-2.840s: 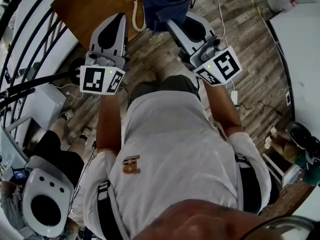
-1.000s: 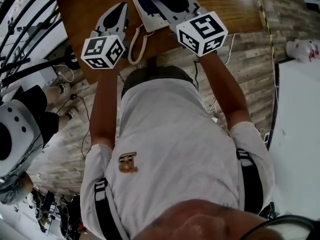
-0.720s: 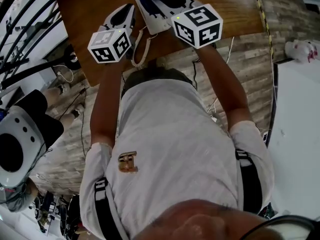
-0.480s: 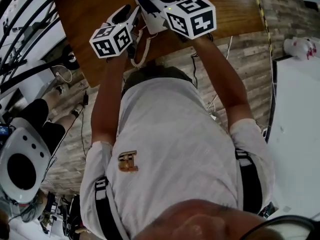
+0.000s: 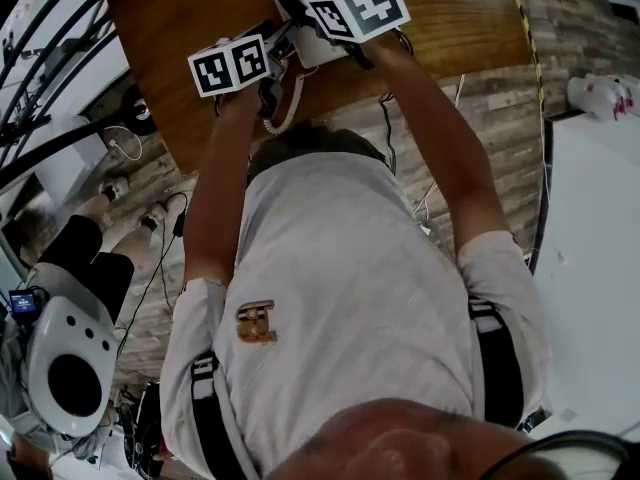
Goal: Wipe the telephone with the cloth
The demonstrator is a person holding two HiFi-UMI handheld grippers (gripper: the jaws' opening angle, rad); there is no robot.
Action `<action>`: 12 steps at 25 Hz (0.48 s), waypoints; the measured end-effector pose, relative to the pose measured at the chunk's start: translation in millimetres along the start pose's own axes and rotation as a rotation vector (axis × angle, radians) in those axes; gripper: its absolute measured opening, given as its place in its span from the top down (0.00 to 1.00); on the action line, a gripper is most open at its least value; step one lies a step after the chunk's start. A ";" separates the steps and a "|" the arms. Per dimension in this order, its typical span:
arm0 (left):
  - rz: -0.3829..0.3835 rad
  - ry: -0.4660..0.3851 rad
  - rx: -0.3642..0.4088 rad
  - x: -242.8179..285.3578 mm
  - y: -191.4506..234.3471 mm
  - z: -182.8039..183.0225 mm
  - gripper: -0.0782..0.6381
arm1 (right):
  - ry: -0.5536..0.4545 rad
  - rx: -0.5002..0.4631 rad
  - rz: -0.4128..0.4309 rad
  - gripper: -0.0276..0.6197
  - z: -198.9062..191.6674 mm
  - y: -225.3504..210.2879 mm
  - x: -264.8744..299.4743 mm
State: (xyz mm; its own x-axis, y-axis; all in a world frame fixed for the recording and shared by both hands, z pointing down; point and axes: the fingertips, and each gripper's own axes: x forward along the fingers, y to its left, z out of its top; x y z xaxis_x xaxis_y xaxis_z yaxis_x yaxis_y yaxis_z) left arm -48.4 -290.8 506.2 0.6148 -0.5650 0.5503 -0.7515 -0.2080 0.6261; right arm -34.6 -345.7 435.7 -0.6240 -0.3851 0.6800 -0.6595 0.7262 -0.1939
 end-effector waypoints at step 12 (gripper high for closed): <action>-0.073 0.031 -0.102 14.8 -3.5 -9.4 0.60 | 0.191 -0.040 -0.018 0.84 -22.2 -17.0 28.6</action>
State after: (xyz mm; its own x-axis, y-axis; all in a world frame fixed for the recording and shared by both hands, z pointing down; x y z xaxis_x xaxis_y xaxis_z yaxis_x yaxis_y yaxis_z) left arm -34.4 -291.0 517.3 0.6754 -0.5261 0.5168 -0.6771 -0.1647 0.7172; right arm -32.0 -356.5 474.1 -0.5192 -0.2857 0.8055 -0.6500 0.7439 -0.1552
